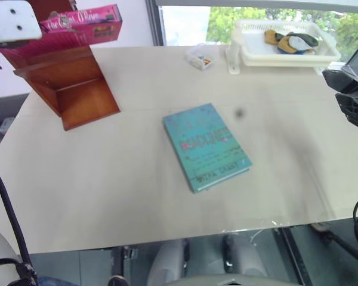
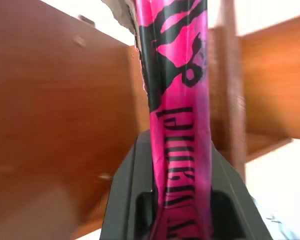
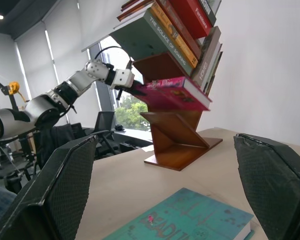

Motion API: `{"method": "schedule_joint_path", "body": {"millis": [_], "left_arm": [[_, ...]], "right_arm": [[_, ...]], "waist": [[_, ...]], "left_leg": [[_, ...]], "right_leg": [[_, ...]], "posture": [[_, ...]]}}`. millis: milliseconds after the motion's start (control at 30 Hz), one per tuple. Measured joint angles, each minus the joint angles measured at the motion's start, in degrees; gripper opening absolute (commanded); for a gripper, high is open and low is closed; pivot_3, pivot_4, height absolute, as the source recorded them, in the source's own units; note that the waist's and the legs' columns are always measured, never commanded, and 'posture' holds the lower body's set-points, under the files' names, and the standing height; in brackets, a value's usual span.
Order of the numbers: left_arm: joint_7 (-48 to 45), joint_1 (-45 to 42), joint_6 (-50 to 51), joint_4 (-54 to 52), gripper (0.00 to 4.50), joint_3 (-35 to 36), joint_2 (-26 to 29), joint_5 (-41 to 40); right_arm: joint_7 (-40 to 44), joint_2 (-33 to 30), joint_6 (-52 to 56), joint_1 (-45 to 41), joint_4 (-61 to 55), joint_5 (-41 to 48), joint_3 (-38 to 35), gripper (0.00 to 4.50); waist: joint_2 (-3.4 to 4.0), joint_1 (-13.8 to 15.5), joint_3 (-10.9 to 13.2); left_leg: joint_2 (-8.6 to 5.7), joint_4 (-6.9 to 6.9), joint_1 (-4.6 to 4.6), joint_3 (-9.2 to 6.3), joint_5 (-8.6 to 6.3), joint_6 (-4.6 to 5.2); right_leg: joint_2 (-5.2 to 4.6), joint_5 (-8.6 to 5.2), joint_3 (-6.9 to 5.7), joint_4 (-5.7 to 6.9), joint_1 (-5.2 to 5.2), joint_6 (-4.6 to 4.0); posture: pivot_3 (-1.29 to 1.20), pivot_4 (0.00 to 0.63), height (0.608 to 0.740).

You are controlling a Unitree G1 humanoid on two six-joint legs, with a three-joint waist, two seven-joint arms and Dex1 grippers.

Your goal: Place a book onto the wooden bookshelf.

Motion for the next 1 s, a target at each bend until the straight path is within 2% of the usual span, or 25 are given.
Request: {"method": "schedule_joint_path", "body": {"millis": [233, 267, 300, 367, 400, 467, 567, 833, 1000], "left_arm": [[2.12, 2.12, -2.13, 3.7, 0.38, 0.07, 0.02, -0.44], [2.4, 2.12, -2.32, 4.13, 1.36, 0.06, 0.01, -0.43], [2.6, 2.11, -2.44, 4.56, 1.68, 0.06, 0.01, -0.42], [2.81, 2.1, -2.51, 5.35, 2.68, 0.05, 0.02, -0.15], [2.82, 2.1, -2.52, 5.45, 2.89, 0.05, 0.02, -0.1], [3.02, 2.03, -2.52, 5.8, 3.7, 0.02, 0.04, 0.27], [3.98, 1.88, -2.42, 6.35, 4.45, -0.02, 0.26, 1.29], [2.07, 0.54, -0.28, 5.28, 4.45, 2.03, 3.35, 0.44], [-5.94, 2.79, 3.17, -1.35, 4.45, 8.17, 6.66, -7.07]], "right_arm": [[0.1, 0.28, -1.01, -0.21, 0.17, -0.55, 0.01, 4.5], [0.11, 0.28, -1.08, -0.26, 0.32, -0.65, 0.01, 4.5], [0.11, 0.28, -1.18, -0.33, 0.51, -0.73, 0.01, 4.5], [0.12, 0.29, -1.37, -0.41, 0.81, -0.96, 0.0, 4.5], [0.13, 0.29, -1.42, -0.41, 0.82, -1.0, 0.0, 4.5], [0.14, 0.34, -1.61, -0.41, 0.82, -1.14, 0.0, 4.5], [0.2, 0.42, -2.23, -0.41, 0.91, -1.51, 0.0, 4.5], [0.24, 0.41, -2.48, -0.41, 1.84, -1.71, 0.0, 4.5], [0.26, 0.01, -2.5, -0.43, 2.41, -1.74, 0.04, 4.5]], "waist": [[-0.01, -0.17, 0.01], [-0.01, -0.17, 0.01], [-0.01, -0.18, 0.01], [-0.01, -0.25, 0.01], [-0.01, -0.25, 0.01], [-0.01, -0.23, 0.01], [-0.01, -0.21, 0.01], [-0.02, -0.23, 0.01], [-0.01, -0.21, 0.01]], "left_leg": [[0.0, 0.0, 0.0, 0.04, 0.0, 0.0], [-0.01, 0.0, 0.0, 0.04, 0.0, 0.0], [-0.01, 0.0, 0.0, 0.04, 0.0, 0.0], [-0.01, 0.0, 0.01, 0.05, 0.0, 0.0], [-0.01, 0.0, 0.01, 0.04, 0.0, 0.0], [-0.01, 0.0, 0.02, 0.04, 0.0, 0.0], [-0.01, 0.0, 0.02, 0.05, -0.01, 0.01], [0.0, 0.0, 0.0, 0.05, 0.0, 0.0], [0.02, 0.0, 0.02, 0.05, 0.0, 0.0]], "right_leg": [[0.0, 0.0, 0.02, -0.01, -0.02, 0.0], [0.0, 0.0, 0.02, -0.01, -0.02, 0.0], [0.0, 0.0, 0.02, -0.01, -0.02, 0.0], [0.01, 0.0, 0.03, 0.01, -0.02, 0.0], [0.01, 0.0, 0.02, 0.02, -0.02, 0.0], [0.01, 0.0, 0.02, 0.03, -0.02, 0.0], [0.01, 0.0, 0.02, 0.03, -0.02, 0.0], [0.01, 0.0, 0.02, 0.0, -0.02, 0.0], [-0.01, 0.0, 0.03, 0.02, -0.02, 0.0]], "posture": [[0.0, 0.15, 0.74], [0.0, 0.15, 0.74], [0.0, 0.15, 0.74], [0.0, 0.15, 0.74], [0.0, 0.15, 0.74], [0.0, 0.15, 0.74], [0.0, 0.15, 0.74], [0.0, 0.15, 0.74], [0.0, 0.15, 0.74]]}}
